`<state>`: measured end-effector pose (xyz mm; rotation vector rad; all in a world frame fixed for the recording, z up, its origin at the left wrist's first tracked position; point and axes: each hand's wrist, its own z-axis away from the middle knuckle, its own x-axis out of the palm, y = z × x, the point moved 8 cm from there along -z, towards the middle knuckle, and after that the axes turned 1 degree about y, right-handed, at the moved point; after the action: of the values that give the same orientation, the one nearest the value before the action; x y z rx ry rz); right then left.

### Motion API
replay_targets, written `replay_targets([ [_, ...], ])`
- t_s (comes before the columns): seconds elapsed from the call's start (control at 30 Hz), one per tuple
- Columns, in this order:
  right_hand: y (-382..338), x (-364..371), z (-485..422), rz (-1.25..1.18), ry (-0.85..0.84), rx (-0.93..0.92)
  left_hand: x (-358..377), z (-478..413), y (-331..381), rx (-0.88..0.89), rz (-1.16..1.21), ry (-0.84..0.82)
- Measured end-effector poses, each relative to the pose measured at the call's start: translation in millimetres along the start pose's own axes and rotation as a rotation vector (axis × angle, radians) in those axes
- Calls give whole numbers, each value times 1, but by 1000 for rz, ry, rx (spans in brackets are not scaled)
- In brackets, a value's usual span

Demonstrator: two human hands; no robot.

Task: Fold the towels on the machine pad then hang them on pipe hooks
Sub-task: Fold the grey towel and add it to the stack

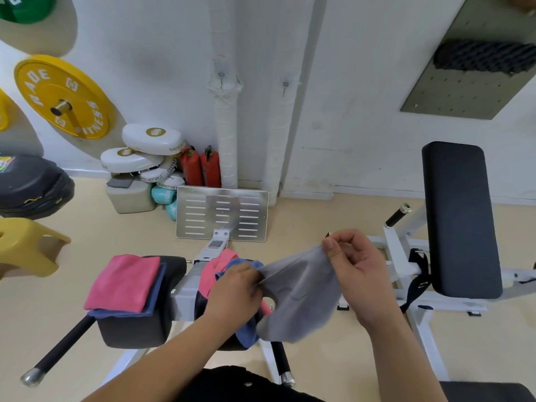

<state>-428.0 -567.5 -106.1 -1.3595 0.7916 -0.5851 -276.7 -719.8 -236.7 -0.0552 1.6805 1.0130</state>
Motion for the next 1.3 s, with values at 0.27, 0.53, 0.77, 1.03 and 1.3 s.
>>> replay_targets([
  [0.27, 42, -46, -10, 130, 310, 38, -60, 1, -13, -18, 232, 127],
  [0.53, 47, -66, -17, -2, 413, 65, -99, -16, -21, -58, 189, 72],
  [0.77, 7, -89, -31, -12, 510, -46, -130, -32, 18, 91, 129, -92],
  [1.03, -44, -97, -24, 234, 520, -262, -178, -43, 26, 0, 536, 99],
  [1.3, -44, -66, -40, 222, 424, -198, -187, -22, 9, -129, 685, 288],
])
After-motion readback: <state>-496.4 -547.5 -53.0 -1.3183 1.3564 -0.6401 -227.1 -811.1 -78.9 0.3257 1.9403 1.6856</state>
